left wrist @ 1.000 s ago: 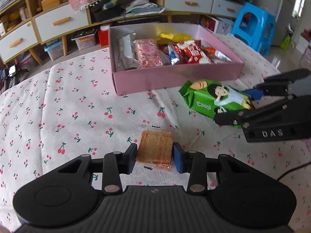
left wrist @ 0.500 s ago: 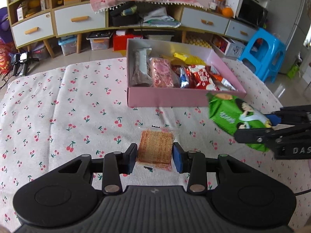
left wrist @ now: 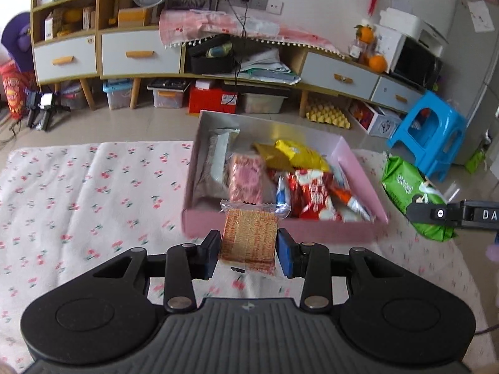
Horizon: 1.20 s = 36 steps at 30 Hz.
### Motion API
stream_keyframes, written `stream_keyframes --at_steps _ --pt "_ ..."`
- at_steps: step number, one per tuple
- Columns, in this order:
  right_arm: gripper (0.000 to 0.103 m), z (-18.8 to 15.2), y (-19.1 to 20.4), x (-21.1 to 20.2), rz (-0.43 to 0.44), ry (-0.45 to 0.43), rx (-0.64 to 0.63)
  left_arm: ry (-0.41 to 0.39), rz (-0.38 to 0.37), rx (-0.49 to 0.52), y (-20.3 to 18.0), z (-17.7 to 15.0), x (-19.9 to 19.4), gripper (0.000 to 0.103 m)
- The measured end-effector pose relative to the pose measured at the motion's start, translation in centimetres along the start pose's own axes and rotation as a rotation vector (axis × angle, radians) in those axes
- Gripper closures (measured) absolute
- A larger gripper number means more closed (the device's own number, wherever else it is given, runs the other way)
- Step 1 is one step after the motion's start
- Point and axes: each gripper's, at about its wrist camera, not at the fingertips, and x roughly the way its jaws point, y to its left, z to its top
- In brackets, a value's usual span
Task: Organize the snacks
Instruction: 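Carry both packets into the pink box and open both tools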
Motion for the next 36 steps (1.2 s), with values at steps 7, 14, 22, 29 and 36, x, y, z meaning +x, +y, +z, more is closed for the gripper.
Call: stream_keyframes --at_steps 7,14,22,29,36 --pt "0.054 2.0 -1.4 2.8 -0.012 -0.015 0.058 -0.019 0.011 -0.05 -0.1 3.0 3.1 0.067" --pt "0.054 3.7 -1.6 6.4 -0.024 -0.019 0.063 -0.03 0.056 -0.008 -0.2 4.8 6.0 0.067" --pt "0.054 4.6 -1.3 8.9 -0.047 -0.017 0.022 -0.038 0.082 0.041 -0.3 5.2 7.7 0.067" --pt "0.052 5.1 -1.4 9.8 -0.068 -0.03 0.01 -0.041 0.097 0.087 -1.0 5.5 8.2 0.063" --pt "0.04 5.3 -1.8 9.3 -0.023 -0.035 0.048 -0.056 0.091 0.111 -1.4 5.6 7.8 0.046"
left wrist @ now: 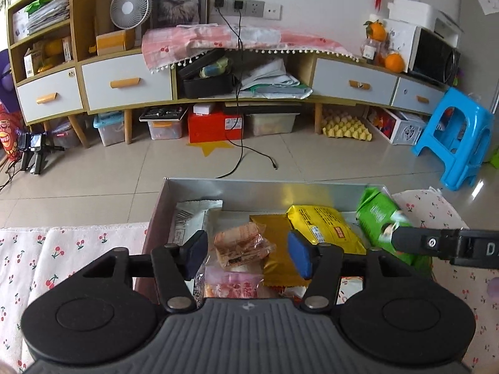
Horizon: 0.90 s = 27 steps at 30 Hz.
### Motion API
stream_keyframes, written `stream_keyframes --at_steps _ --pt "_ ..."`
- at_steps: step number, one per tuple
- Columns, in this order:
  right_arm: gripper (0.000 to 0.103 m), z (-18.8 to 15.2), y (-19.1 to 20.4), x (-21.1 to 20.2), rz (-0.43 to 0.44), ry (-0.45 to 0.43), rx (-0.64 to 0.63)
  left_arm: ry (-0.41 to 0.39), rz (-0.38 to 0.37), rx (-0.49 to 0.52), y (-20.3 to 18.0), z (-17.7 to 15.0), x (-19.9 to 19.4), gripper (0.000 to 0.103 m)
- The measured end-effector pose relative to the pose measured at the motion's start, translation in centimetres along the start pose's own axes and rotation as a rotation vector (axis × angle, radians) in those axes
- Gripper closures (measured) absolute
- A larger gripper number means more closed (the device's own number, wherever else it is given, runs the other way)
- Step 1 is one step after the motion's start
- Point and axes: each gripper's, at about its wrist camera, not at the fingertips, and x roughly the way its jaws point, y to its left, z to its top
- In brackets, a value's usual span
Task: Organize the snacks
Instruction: 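Carry both packets into the pink box and open both tools, then lift both tools out of the pink box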
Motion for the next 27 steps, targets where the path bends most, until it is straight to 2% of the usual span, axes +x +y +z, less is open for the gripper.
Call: stream_keyframes --at_steps 7,15,20,27 --pt "0.034 0.1 0.6 -1.5 -0.012 0.0 -0.02 0.026 0.0 -0.001 -0.3 0.2 -0.6 0.034" --pt "0.029 -0.8 0.5 -4.4 -0.03 0.007 -0.028 0.04 0.013 -0.018 -0.1 -0.5 -3.2 0.021" --pt "0.023 -2.0 0.3 -6.8 -0.047 0.021 -0.028 0.065 0.022 -0.047 0.0 -2.0 -5.1 0.014" --pt "0.021 -4.3 0.5 -9.8 -0.061 0.045 -0.043 0.103 0.034 -0.083 0.1 -4.0 -8.0 0.005"
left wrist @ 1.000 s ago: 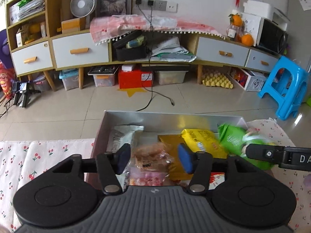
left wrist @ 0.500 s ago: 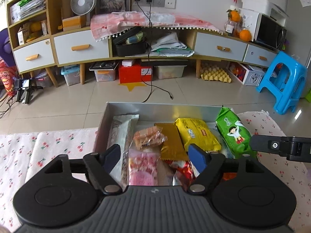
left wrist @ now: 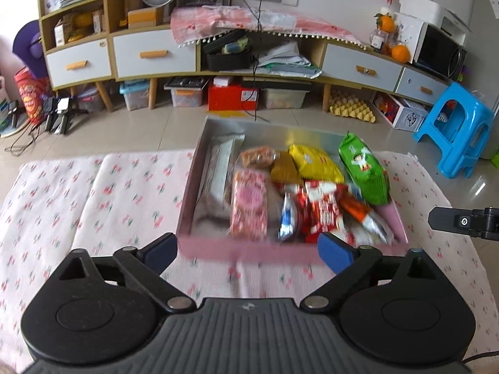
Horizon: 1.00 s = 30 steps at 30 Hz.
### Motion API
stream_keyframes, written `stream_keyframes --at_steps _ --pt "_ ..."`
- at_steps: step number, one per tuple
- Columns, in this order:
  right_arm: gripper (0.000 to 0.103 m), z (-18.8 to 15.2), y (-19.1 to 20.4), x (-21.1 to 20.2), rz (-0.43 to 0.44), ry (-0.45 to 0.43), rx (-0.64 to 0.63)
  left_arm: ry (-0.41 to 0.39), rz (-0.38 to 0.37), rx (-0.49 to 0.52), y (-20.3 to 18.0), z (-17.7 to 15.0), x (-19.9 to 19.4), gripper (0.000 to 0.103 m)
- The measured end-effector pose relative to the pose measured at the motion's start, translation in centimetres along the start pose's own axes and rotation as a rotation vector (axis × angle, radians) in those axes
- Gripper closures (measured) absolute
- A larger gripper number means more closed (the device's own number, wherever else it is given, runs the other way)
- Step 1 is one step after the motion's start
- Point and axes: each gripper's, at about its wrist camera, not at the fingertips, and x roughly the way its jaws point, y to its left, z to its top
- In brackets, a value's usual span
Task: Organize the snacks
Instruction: 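Lift both tools out of the pink box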
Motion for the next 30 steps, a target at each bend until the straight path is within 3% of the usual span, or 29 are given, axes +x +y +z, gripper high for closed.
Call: stream_keyframes --at_steps 5,13,20,25,30 --pt "0.017 -1.9 0.6 -1.4 -0.021 0.032 -0.005 0.033 0.003 -0.015 0.0 -1.8 -1.8 0.001" --pt "0.017 -3.9 2.8 -3.9 -0.061 0.109 -0.071 0.12 0.073 -0.058 0.3 -3.6 -4.1 0.001" --pt "0.016 -5.9 4.4 -5.5 -0.083 0.16 -0.109 0.129 0.115 -0.031 -0.5 -5.4 -6.1 0.001" --pt "0.016 -7.5 5.0 -5.9 -0.105 0.167 -0.144 0.144 0.103 -0.071 -0.5 -6.4 -6.4 0.001" --pt "0.016 -8.1 5.2 -6.1 -0.116 0.179 -0.13 0.144 0.148 -0.085 -0.4 -6.8 -6.7 0.001"
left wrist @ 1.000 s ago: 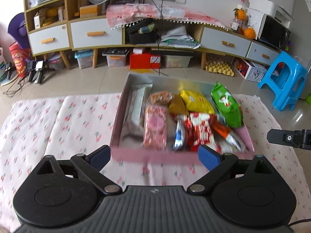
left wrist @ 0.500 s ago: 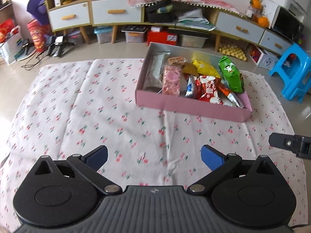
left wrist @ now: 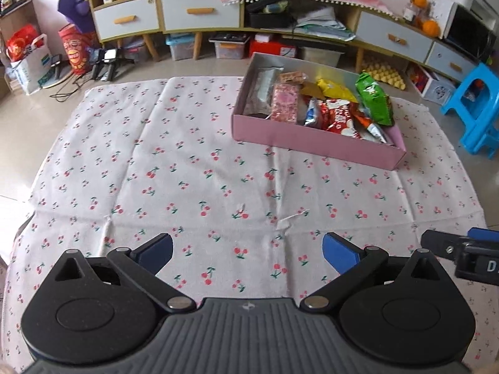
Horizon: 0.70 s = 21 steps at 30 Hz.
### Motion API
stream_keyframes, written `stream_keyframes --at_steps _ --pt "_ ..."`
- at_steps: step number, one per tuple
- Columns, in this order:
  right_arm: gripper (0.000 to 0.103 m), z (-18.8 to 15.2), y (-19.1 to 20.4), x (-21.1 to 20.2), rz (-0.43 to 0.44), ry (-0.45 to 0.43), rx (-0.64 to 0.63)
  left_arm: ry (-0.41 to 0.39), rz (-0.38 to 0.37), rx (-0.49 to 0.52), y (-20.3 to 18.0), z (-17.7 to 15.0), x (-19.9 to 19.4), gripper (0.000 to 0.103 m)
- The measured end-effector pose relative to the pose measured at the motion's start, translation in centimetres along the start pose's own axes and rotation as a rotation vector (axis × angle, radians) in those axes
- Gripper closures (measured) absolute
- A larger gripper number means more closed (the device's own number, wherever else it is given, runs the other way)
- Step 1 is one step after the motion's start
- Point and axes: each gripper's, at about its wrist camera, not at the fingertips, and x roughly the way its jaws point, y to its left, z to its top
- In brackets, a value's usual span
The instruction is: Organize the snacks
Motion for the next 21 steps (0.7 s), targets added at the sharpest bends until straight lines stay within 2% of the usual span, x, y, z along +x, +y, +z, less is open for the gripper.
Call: stream_keyframes --at_steps 6,21 --pt "0.016 0.1 1.3 -0.6 -0.011 -0.042 -0.046 -0.023 0.019 0.026 -0.4 -0.1 -0.7 0.001" --pt "0.016 -0.4 1.8 0.0 -0.009 -0.018 -0.048 -0.024 0.031 0.038 -0.6 -0.6 -0.8 0.001"
